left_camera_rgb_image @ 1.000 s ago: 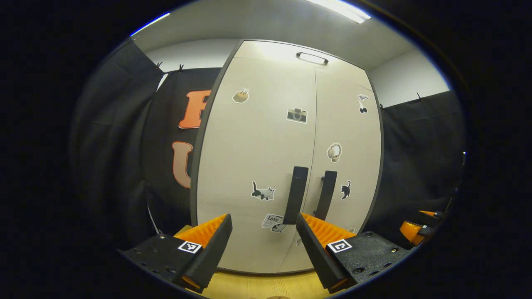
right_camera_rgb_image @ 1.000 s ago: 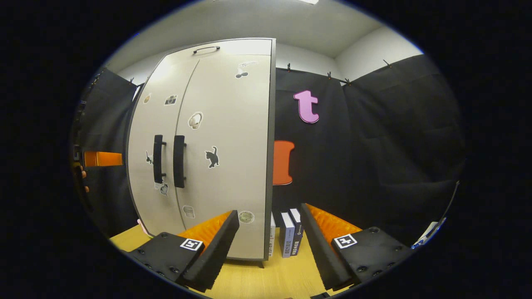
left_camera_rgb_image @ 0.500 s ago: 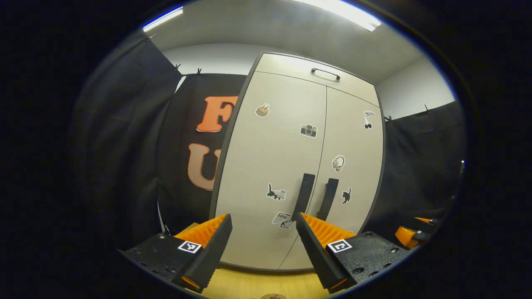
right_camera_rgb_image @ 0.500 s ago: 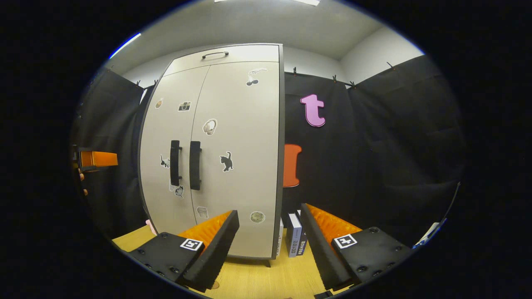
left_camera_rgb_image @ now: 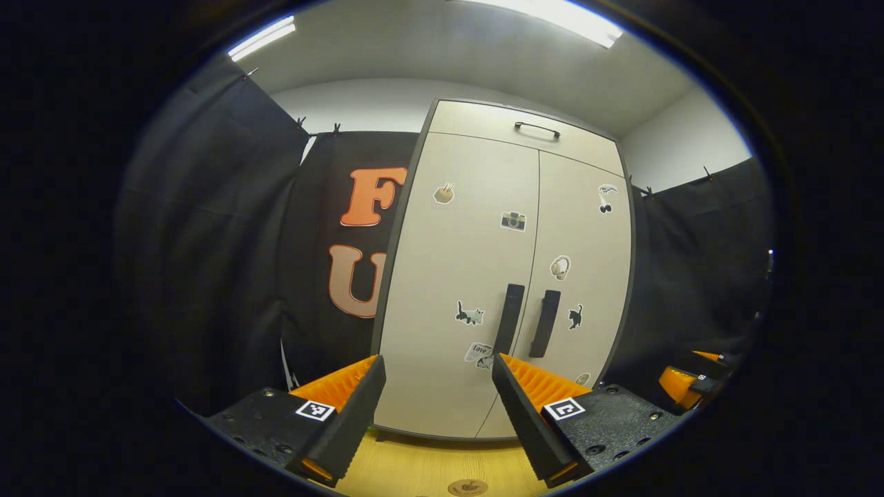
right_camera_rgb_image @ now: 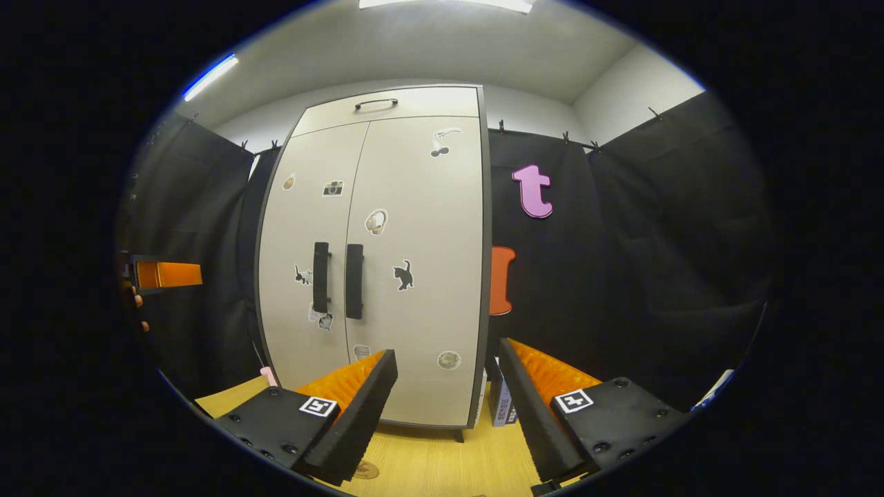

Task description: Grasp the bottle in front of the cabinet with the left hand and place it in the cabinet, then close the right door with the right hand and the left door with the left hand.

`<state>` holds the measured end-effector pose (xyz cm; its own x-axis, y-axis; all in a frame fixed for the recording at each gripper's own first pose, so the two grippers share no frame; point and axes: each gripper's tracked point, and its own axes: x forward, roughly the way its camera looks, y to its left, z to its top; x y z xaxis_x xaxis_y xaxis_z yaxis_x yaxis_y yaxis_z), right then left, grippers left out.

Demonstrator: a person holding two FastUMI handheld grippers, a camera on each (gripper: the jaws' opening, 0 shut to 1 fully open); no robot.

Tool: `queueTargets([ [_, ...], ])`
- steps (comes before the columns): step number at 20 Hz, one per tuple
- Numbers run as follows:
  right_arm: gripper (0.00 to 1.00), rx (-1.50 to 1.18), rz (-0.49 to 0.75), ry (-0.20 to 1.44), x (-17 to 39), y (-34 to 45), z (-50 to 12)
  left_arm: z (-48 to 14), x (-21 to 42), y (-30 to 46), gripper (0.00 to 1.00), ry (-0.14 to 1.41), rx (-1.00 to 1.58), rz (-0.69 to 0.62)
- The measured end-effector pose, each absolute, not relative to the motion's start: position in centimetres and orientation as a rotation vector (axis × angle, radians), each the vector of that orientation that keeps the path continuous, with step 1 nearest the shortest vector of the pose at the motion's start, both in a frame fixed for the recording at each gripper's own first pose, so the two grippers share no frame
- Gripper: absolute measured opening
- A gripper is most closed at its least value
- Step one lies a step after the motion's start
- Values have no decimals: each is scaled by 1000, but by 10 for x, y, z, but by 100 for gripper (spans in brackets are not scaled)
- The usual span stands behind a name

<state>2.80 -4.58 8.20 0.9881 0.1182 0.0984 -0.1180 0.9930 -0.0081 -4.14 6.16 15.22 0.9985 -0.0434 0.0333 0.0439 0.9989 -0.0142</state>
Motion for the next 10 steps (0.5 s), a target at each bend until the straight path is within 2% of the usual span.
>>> queueTargets([
  [5, 98, -10, 109, -116, 21, -51, 87, 161, -52, 54, 95, -53, -6, -59],
  [6, 94, -9, 107, -119, 18, -53, 88, 161, -52, 52, 95, -55, -7, -59],
  [7, 94, -8, 104, -122, 18, -53, 89, 163, -53, 52, 95, -56, -10, -59],
  [8, 98, -9, 102, -126, 18, -54, 90, 162, -52, 51, 95, -55, -14, -61],
  [10, 98, -13, 97, -127, 18, -56, 90, 159, -53, 48, 95, -48, -23, -69],
])
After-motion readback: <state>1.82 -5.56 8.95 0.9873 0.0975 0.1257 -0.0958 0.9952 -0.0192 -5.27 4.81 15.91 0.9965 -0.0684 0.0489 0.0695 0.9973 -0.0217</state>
